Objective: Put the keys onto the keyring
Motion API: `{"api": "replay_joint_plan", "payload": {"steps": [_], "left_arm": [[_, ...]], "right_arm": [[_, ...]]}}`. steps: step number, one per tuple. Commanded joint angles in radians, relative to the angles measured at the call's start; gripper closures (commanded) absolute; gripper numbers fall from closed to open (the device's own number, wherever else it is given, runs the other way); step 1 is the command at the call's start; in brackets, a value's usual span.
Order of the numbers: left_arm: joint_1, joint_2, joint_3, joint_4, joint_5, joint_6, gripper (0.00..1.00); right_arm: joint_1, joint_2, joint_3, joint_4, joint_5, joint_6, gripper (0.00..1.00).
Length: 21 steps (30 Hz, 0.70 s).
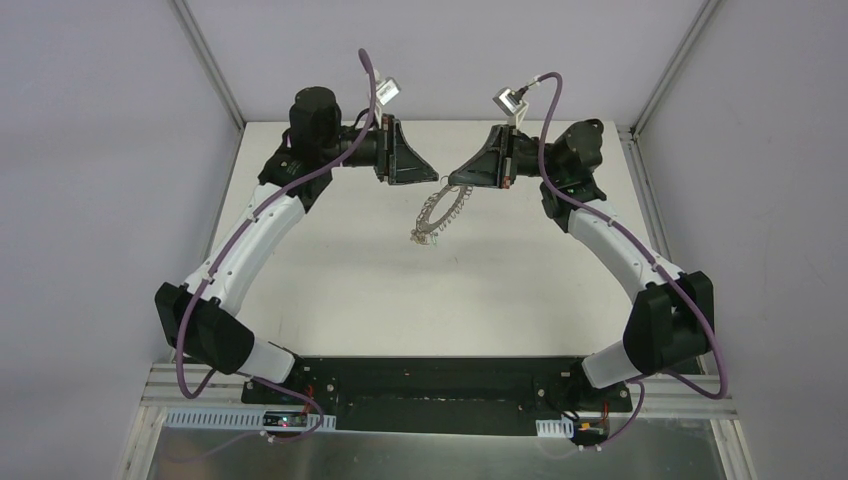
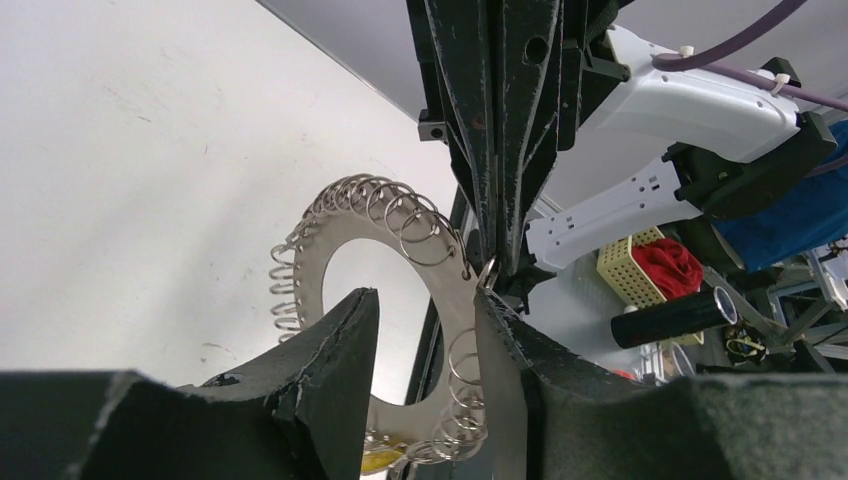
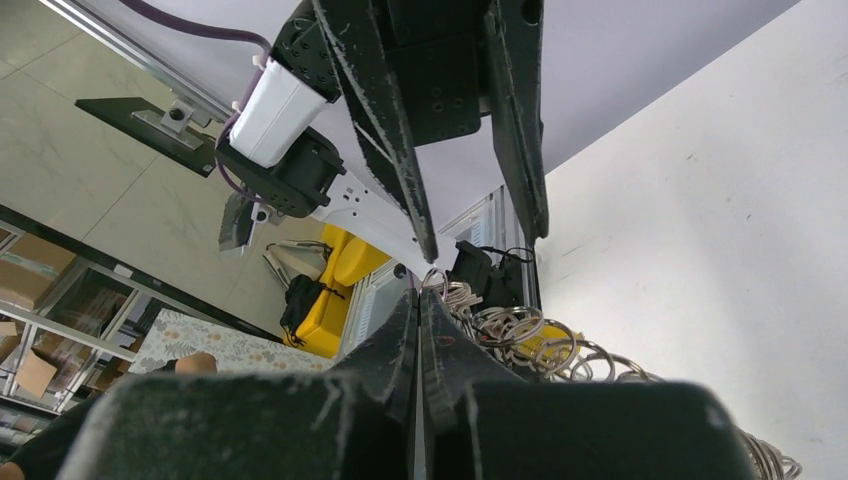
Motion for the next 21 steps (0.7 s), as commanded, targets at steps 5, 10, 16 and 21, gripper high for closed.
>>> {"api": "replay_joint_plan", "payload": {"steps": [5,10,16,21], "left_arm": [[-0.025,0.01,-0.046,0.223,0.063,-0.077,0.64],[-0.036,0.0,-0.088,0.31,0.084,-0.131,0.69],[-0.037,-0.016,-0.099,0.309,0.074,-0.129,0.72],[-0.034,-0.035,-0.089,0.223,0.047,-0.041,0.73]], "right_arm": [[-0.006,-0.003,0.002,0.15,-0.016,0.065,1.0],[-0.012,0.003,-0.003,0.171,-0.012,0.08,1.0],[-0.019,0.003,-0.006,0.185,-0.015,0.085,1.0],[-0.026,-0.009,-0.009,0.199,-0.031,0.087,1.0]]}}
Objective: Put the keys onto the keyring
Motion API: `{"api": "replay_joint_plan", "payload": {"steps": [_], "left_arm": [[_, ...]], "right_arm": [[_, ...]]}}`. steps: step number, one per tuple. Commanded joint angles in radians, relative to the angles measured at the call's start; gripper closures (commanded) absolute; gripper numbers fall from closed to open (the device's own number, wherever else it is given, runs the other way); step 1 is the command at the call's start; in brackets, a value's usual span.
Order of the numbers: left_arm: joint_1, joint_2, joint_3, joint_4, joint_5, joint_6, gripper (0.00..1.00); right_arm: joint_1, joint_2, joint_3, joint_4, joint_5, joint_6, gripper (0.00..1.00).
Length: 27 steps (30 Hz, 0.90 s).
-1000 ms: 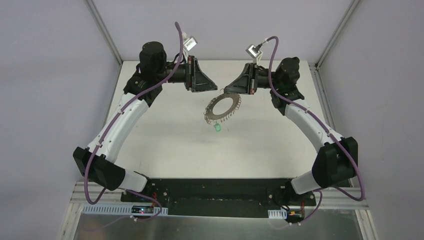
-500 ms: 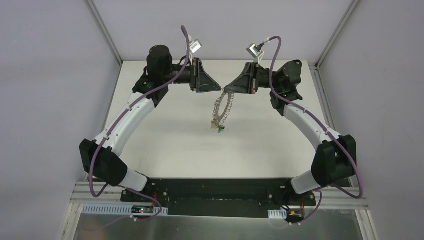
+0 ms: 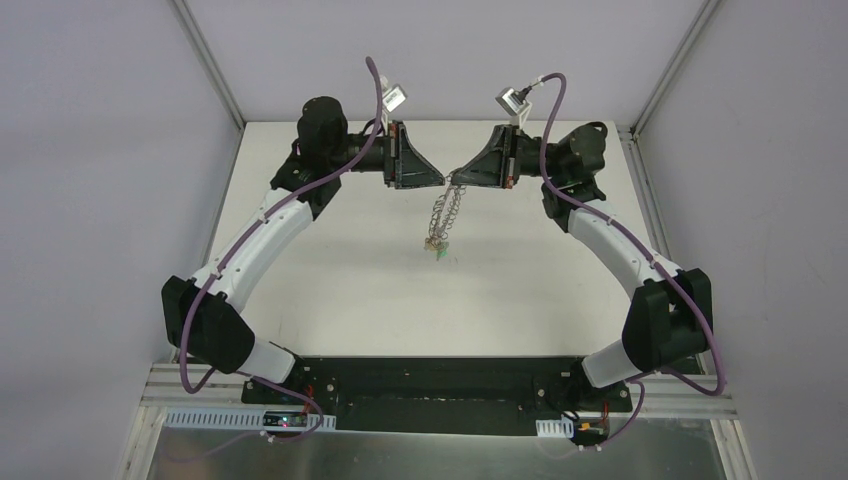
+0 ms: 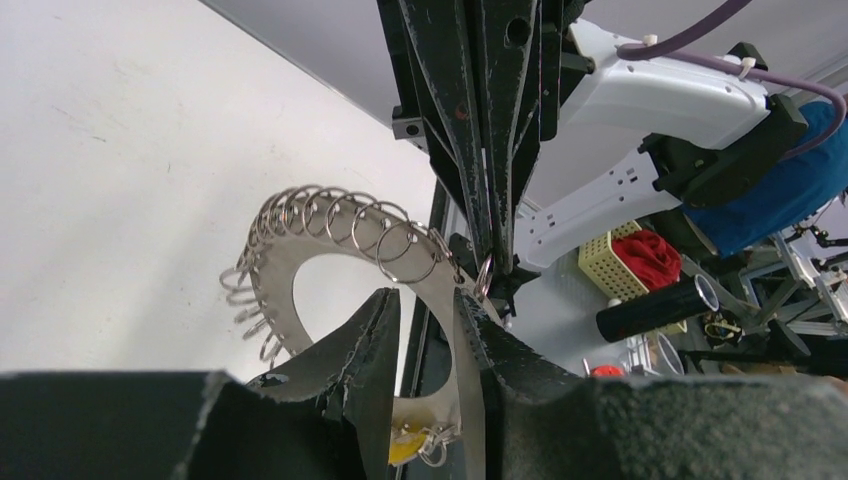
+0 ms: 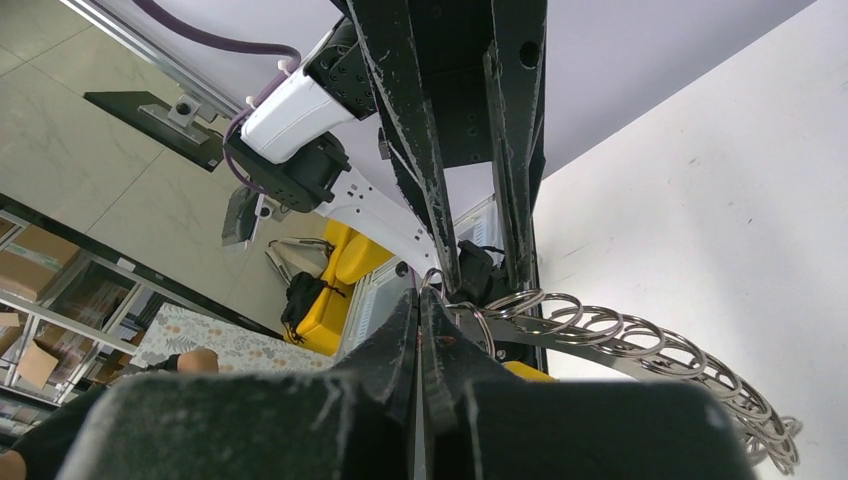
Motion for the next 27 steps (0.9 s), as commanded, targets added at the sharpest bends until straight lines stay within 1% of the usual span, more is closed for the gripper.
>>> {"api": "replay_joint_plan", "payload": {"steps": [1,6,14,22,27], "left_arm": [[-0.004,-0.054,0.012,-0.028,0.002,0.073,0.73],[-0.002,-0.064,0.01,-0.049,0.015,0.108,0.67],[-0.004,-0.07,-0.007,0.018,0.046,0.075,0.65],[-0.023,-0.037,0.02,0.062,0.046,0.05,0.65],[-0.045,-0.019,0.026,0.111,0.054,0.013,0.7]], "right_arm": [[-0.013,-0.026,0.006,0.091,-0.014,0.017,1.0],[-0.019,-0.036,-0.003,0.098,-0.02,0.016,1.0],[-0.021,-0.037,-0.004,0.106,-0.023,0.024,1.0],[-0.02,-0.034,-0.007,0.129,-0.021,0.041,1.0],[-0.02,-0.03,-0.007,0.128,-0.02,0.039,1.0]]}}
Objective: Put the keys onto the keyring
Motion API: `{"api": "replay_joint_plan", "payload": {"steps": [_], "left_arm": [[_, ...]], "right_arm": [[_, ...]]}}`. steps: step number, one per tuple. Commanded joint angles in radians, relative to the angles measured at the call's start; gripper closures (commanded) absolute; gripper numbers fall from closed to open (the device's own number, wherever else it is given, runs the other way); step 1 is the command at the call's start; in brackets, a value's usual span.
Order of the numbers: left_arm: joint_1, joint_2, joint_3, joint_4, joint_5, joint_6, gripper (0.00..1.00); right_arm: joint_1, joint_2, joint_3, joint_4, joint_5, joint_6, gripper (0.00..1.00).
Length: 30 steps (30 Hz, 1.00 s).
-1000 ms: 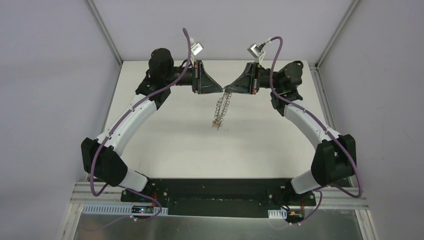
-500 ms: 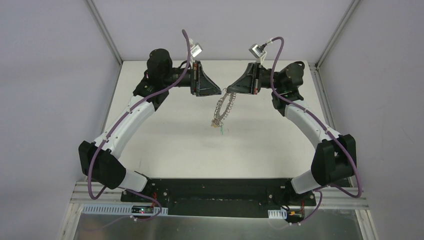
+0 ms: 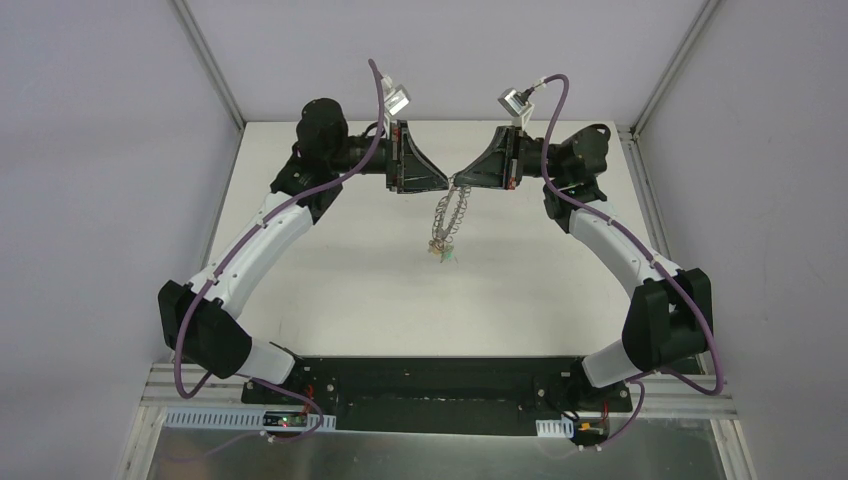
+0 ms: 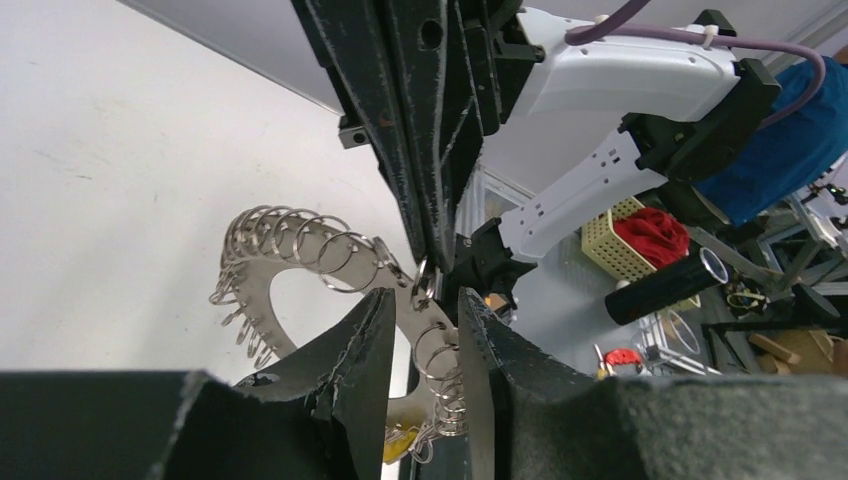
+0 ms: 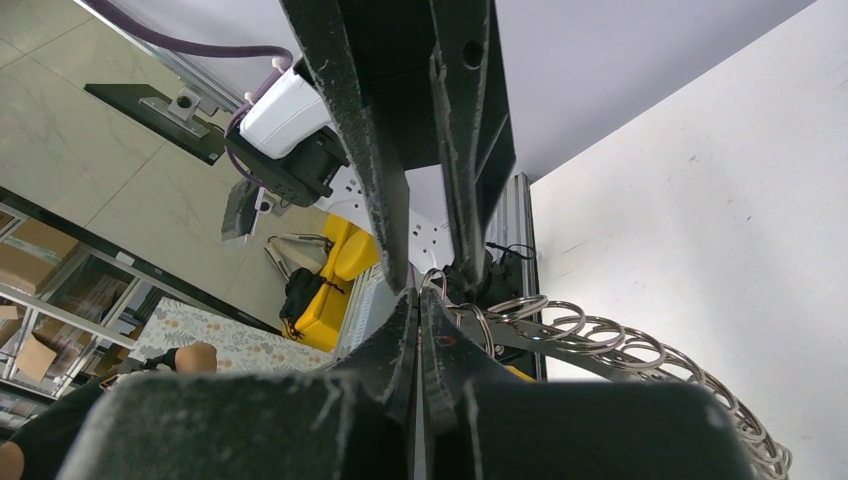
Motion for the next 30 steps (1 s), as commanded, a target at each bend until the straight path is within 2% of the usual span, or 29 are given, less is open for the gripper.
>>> {"api": "replay_joint_plan", "payload": {"steps": [1,13,20,23,25,30], "left_arm": [[-0.024,0.009,0.027,0.102,0.041,-0.04,0.71],[-0.032,-0.002,0.009,0.106,0.043,-0.041,0.9],[-0.032,-0.009,0.024,0.054,0.03,-0.018,1.0],[-0.033,-0.007,0.093,-0.146,-0.011,0.121,1.0],[-0.041,-0.004,0.163,-0.367,-0.06,0.273,1.0],[-0.116,0.066,0.397,-0.905,-0.241,0.637,1.0]], "right_arm": [[-0.006,-0.029,0.008,0.078,-0.002,0.013,1.0],[-0.011,-0.023,0.003,0.077,-0.002,0.007,1.0],[-0.014,-0.023,-0.006,0.069,-0.004,-0.025,1.0],[-0.014,-0.034,-0.019,0.039,-0.019,-0.087,1.0],[-0.012,-0.041,-0.031,0.023,-0.037,-0.125,0.98],[-0.011,-0.058,-0.043,-0.051,-0.087,-0.242,0.78]]}}
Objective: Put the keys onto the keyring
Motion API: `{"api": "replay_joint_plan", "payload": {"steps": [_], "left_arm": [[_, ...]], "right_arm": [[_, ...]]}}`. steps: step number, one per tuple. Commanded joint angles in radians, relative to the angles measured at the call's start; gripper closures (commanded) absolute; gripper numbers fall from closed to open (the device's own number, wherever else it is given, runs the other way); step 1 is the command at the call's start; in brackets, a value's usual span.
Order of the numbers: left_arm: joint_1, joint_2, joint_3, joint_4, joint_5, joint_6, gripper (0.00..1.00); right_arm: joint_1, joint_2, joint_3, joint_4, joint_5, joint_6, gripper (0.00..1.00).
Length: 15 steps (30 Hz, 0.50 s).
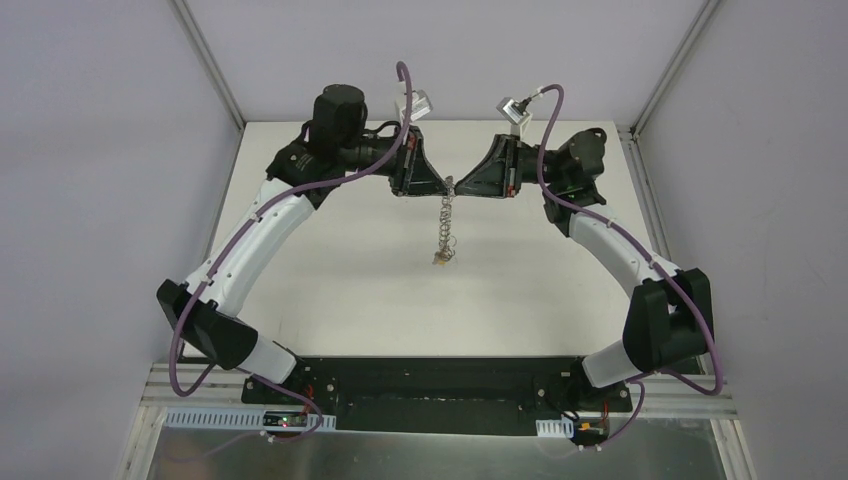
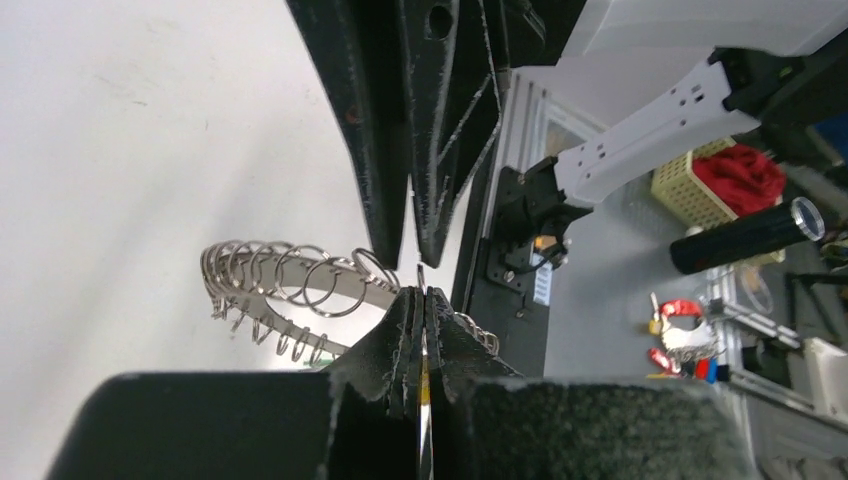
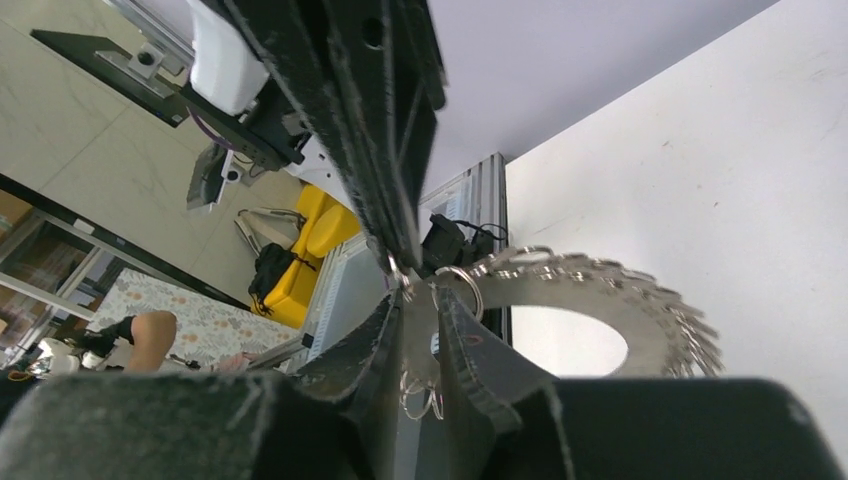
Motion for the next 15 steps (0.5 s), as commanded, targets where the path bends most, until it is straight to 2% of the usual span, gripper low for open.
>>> {"api": "replay_joint_plan", "payload": {"steps": [1,3,6,10,15], "left_arm": [[-0.066,0.045,0.232,-0.522,-0.162,0.381,1.0],[-0.091,0.083,0.307,-0.649,-0.214,0.432,1.0],[-0.122,0.119,0.373,-0.752,-0.285,0.43,1.0],[-0.153,0.144,0.413,-0.777,-0.351,0.375,1.0],[-0.158,0.154,0.413,-0.747,-0.329,0.312,1.0]], "right_arm": [[-0.008,-0.057,-0.006,-0.034,-0.065,-0.142,0.74],[-0.007,-0.065,-0.012,-0.041,-0.084,-0.165,0.68],[-0.008,-0.074,-0.015,-0.043,-0.102,-0.181,0.62],[0.0,-0.083,-0.01,-0.043,-0.121,-0.182,0.58],[0.02,-0.095,-0.029,-0.043,-0.144,-0.193,0.57]]}}
